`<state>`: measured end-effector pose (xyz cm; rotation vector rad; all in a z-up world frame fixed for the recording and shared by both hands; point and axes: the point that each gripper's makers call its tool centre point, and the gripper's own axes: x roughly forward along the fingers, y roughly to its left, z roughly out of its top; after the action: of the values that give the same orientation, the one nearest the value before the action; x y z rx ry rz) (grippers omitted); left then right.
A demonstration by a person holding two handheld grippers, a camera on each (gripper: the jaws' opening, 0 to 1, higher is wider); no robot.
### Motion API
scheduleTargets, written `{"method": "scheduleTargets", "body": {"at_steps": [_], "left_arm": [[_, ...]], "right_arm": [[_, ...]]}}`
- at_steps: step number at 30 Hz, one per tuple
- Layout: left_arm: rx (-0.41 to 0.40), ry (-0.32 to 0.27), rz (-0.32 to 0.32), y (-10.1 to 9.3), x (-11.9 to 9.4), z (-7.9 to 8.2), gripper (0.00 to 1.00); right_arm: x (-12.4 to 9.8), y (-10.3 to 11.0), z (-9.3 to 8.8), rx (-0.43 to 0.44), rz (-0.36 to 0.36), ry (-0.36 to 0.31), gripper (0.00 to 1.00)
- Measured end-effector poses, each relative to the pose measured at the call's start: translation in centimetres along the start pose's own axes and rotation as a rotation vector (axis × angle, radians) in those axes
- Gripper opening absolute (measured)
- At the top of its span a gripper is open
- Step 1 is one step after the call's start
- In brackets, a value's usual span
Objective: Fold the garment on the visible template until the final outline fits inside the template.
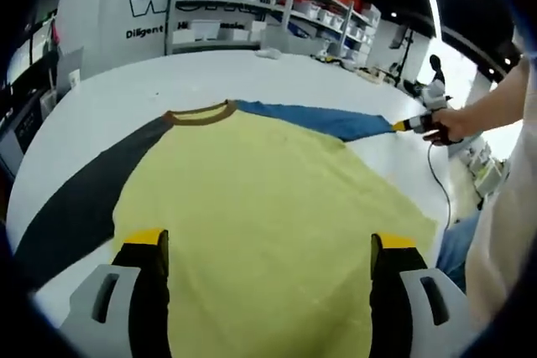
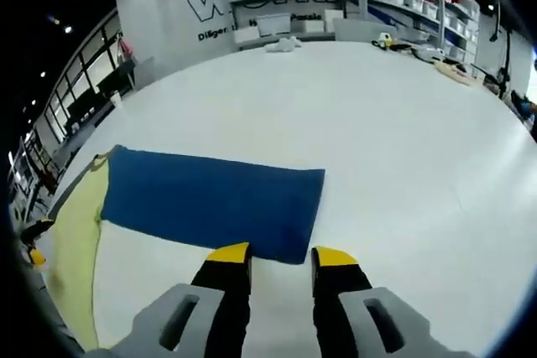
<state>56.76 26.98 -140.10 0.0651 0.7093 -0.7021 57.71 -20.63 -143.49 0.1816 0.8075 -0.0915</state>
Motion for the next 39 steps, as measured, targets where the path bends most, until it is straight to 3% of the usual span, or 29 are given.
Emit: {"method": "scheduleTargets", "body": {"at_steps": [8, 16, 20, 26, 32, 34, 39], "left_arm": [[0.026, -0.027, -0.018, -0.7, -0.1, 0.8, 0.97], [0.021, -0.018, -0.025, -1.1, -0.1, 0.4, 0.97], [0.020, -0.019, -0.024, -1.2, -0.1, 0.4, 0.97], [0.013, -0.026, -0.022, -1.1, -0.2, 0.5, 0.98], [0.005, -0.035, -0.028, -1.2, -0.2, 0.7, 0.99], [0.004, -0.042, -0.026, -1.2, -0.3, 0.8, 0.99], [-0.007, -0.055, -0.021, -1.1, -0.9, 0.9, 0.99]], "right_arm": [[0.3, -0.8, 0.2, -0.018, -0.041, 0.000, 0.02], [0.4, -0.8, 0.7, -0.117, -0.059, 0.008, 0.00], [-0.1, -1.0, 1.4, -0.122, -0.063, -0.011, 0.00], [-1.7, 0.0, 4.3, -0.145, -0.050, -0.086, 0.00], [-3.5, 2.3, 7.9, -0.210, -0.035, -0.158, 0.00], [-4.0, 3.7, 9.1, -0.270, -0.024, -0.177, 0.00], [-4.8, 9.0, 11.9, -0.388, 0.054, -0.230, 0.00]]}}
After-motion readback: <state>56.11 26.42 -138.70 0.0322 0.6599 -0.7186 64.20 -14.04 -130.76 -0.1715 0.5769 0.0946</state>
